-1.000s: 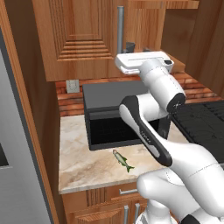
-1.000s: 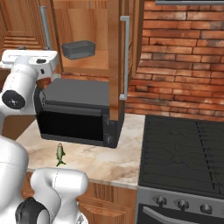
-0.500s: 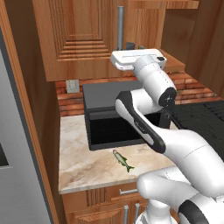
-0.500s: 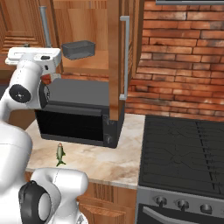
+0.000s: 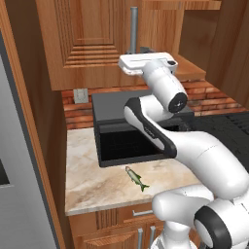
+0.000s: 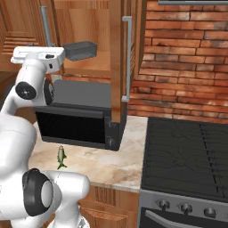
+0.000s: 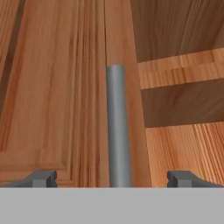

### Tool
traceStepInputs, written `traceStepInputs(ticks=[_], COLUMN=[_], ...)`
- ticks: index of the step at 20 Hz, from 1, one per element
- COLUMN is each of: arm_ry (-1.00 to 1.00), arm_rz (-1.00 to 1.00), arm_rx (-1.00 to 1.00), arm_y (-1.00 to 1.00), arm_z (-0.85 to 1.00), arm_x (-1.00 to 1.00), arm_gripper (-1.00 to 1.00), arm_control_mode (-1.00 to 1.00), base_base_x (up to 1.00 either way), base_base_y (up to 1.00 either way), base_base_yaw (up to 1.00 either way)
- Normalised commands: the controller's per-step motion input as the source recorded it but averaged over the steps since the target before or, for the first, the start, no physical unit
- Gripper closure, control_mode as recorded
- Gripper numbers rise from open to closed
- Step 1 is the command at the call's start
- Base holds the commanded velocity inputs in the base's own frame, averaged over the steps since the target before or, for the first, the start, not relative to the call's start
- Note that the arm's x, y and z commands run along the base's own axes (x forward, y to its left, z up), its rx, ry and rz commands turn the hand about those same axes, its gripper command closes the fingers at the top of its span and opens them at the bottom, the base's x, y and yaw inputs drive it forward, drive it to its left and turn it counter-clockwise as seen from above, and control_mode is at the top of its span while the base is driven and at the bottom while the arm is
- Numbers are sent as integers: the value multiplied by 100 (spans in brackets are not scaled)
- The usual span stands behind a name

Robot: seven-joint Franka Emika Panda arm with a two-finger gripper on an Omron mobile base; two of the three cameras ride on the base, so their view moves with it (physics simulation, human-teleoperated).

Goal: Retrieve the tupperware from the cabinet, then place the raw meat into the tupperware to avoid contamination.

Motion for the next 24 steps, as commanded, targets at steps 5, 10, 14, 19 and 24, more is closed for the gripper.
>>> traceStepInputs(ticks=[5, 10, 14, 19, 24], arm_ry=[0, 0, 0, 0, 0], arm_rz=[0, 0, 0, 0, 0], arm_rx=[0, 0, 0, 0, 0], arm_y=[7, 7, 6, 7, 7], arm_z=[-2, -2, -3, -4, -4], arm_x=[30, 31, 31, 31, 31], arm_gripper=[-100, -100, -100, -100, -100], arm_control_mode=[-100, -100, -100, -100, -100], base_base_x=[0, 0, 0, 0, 0], base_base_y=[0, 0, 0, 0, 0], base_base_yaw=[0, 0, 0, 0, 0])
